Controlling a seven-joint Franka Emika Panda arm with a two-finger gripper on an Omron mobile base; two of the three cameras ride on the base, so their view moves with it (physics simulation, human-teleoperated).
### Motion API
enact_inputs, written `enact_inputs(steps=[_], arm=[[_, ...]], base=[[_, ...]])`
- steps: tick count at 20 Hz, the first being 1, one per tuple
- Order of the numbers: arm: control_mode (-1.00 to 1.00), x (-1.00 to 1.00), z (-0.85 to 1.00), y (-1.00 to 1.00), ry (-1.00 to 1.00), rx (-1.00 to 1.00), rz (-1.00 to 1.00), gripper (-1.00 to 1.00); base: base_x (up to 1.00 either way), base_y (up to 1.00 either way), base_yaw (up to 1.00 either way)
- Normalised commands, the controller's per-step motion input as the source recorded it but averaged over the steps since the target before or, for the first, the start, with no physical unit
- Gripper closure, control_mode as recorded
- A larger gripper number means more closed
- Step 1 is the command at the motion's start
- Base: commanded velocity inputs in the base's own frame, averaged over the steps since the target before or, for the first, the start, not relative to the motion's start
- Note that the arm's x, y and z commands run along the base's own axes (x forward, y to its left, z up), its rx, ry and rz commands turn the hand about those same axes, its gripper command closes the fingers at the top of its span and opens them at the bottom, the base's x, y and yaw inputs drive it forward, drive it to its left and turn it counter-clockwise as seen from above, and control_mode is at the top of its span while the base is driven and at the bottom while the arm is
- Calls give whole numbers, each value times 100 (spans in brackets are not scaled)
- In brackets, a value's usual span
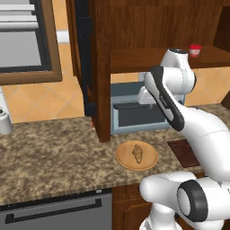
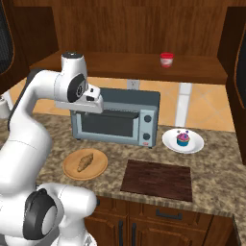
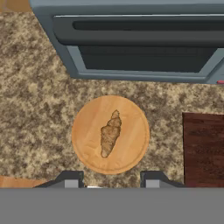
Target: From the different types of pastries on the counter, select a croissant and place it on the cutting board. Then retrieve a jar of jam from the cabinet and place it alongside the croissant on the cutting board.
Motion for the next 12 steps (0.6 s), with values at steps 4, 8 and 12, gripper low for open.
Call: enact_inputs(steps=[4, 8, 12], arm=[[-100, -1, -10, 0, 0, 0, 0, -100], [-100, -6, -26, 0, 0, 0, 0, -100], [-100, -16, -44, 0, 0, 0, 0, -100]], base=[[0, 0, 0], [0, 0, 0], [0, 0, 0]])
